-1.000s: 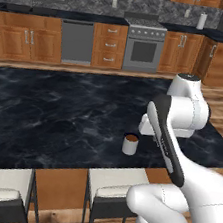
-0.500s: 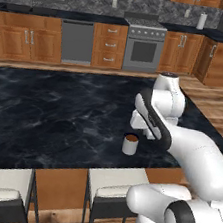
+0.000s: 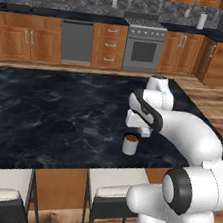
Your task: Pick up the marshmallow and place it in the cup of hot chocolate on the dining counter.
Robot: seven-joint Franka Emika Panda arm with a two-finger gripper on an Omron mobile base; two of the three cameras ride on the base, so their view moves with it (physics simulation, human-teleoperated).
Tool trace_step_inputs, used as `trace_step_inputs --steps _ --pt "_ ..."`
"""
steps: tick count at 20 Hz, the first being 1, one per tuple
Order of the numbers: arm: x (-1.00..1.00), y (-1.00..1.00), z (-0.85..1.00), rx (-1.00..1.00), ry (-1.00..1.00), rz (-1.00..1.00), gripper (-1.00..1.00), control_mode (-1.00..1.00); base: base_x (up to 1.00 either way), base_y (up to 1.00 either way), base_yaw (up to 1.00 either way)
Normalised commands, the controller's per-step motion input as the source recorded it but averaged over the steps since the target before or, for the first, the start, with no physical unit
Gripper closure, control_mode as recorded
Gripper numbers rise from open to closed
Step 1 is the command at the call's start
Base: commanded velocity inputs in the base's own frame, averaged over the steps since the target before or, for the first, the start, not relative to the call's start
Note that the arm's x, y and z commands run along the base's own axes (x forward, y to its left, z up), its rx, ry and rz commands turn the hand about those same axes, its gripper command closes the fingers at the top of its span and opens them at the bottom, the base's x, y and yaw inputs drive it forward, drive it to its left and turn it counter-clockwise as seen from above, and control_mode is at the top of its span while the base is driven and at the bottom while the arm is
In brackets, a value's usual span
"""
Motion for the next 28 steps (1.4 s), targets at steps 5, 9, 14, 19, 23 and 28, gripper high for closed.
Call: trace_step_inputs --steps 5,9,14,19,23,28 --pt "0.49 0.03 -0.31 0.00 0.03 0.00 1.00 -1.00 0.00 0.00 0.00" --pt "0.47 0.09 -0.31 0.00 0.03 0.00 1.00 -1.00 0.00 0.00 0.00" --pt "0.33 0.05 -0.23 0.00 0.04 0.00 1.00 -1.00 0.00 0.00 0.00" --pt "0.32 0.02 -0.20 0.00 0.06 0.00 1.00 -1.00 0.00 0.00 0.00" --pt "0.08 0.00 -0.15 0.00 0.05 0.00 1.00 -1.00 0.00 0.00 0.00" --pt "0.00 0.05 -0.22 0.00 0.02 0.00 1.00 -1.00 0.00 0.00 0.00"
